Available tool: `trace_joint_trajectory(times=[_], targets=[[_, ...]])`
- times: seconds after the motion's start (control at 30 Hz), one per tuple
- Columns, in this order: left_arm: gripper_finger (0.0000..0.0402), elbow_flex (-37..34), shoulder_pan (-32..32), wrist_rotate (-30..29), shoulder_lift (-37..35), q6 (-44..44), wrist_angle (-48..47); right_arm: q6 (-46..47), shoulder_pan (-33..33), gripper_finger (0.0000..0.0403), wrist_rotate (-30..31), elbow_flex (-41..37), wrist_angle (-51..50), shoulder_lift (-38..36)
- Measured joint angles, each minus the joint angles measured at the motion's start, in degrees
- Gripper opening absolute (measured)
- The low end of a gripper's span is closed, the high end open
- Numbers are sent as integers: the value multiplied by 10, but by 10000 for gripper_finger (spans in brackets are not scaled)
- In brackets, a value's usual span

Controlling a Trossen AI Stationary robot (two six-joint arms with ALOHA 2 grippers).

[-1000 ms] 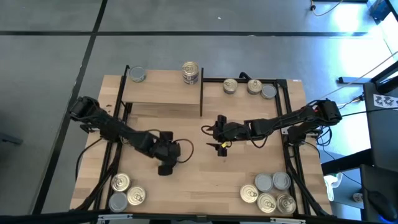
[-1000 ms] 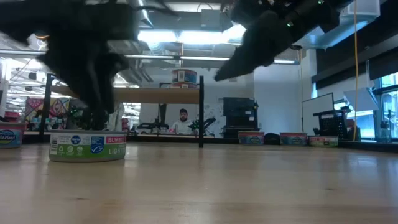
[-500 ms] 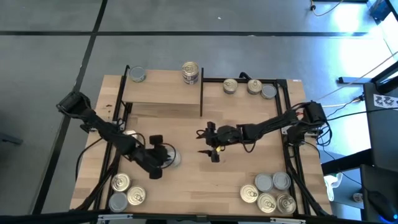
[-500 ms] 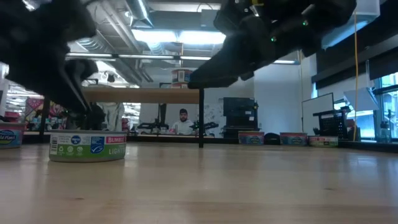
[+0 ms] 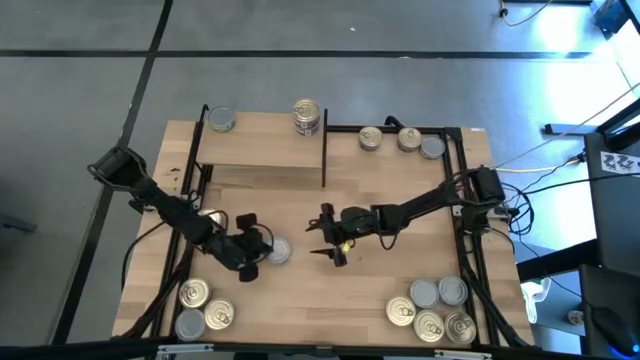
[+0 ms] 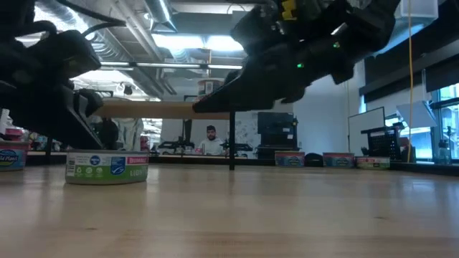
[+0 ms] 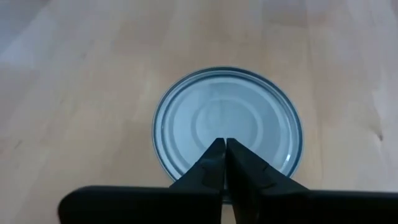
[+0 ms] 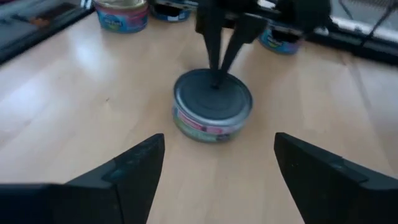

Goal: Stack canned seafood by type on shelf
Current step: Stack the green tuna can on top of the green tuna can on the shelf

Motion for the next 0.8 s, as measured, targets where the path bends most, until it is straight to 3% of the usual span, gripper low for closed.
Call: trace_joint_trajectory(times=[0.33,0.6,0.8], targets=[[2,-125,20,-8,0,-20,228,-241,15,305,62,80,-39,69],[2,-151,39,-21,1,-37,268,-364,37,305,162,188,-156,135],[2,-168,39,-36,2,-47,301,-410,37,305,185,236,-183,164]])
